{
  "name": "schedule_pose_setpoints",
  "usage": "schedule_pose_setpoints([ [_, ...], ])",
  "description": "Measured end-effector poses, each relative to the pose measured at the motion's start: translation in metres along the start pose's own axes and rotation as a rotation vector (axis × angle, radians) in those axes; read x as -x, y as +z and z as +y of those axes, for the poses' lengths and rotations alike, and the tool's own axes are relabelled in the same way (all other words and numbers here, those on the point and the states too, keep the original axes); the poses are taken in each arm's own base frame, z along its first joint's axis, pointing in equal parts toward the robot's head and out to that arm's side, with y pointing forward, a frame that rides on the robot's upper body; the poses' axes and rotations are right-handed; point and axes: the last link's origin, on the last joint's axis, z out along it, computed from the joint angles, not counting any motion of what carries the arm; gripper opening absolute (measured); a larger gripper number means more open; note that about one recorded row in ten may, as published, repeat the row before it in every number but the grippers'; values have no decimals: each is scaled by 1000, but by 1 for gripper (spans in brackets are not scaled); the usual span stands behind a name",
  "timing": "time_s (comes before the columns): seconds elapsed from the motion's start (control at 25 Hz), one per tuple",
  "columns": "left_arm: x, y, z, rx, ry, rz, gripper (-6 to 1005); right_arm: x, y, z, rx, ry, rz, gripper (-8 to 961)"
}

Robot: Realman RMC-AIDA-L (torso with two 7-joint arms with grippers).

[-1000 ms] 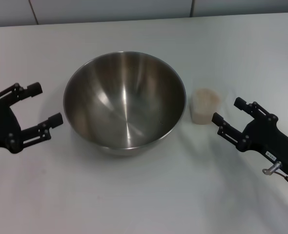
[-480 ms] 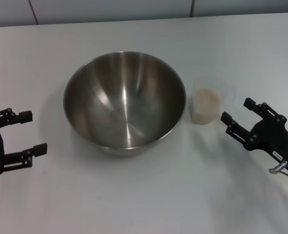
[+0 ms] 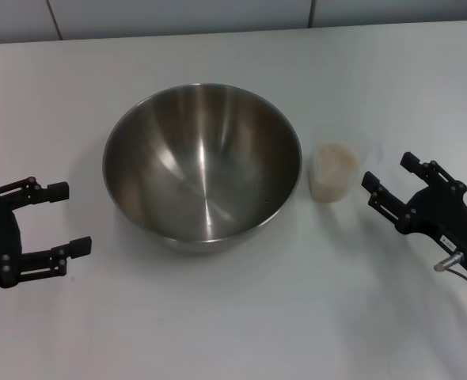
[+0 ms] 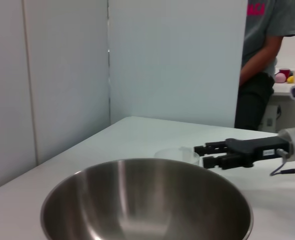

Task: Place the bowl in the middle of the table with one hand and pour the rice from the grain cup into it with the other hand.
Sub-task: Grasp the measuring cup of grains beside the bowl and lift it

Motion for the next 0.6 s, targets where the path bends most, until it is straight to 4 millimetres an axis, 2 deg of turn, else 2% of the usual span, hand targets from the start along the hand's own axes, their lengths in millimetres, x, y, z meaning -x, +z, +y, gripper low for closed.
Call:
schedule_pose_setpoints([
  [0.6, -1, 12, 0, 38, 9, -21, 813, 3, 8, -12, -94, 27, -8, 750],
])
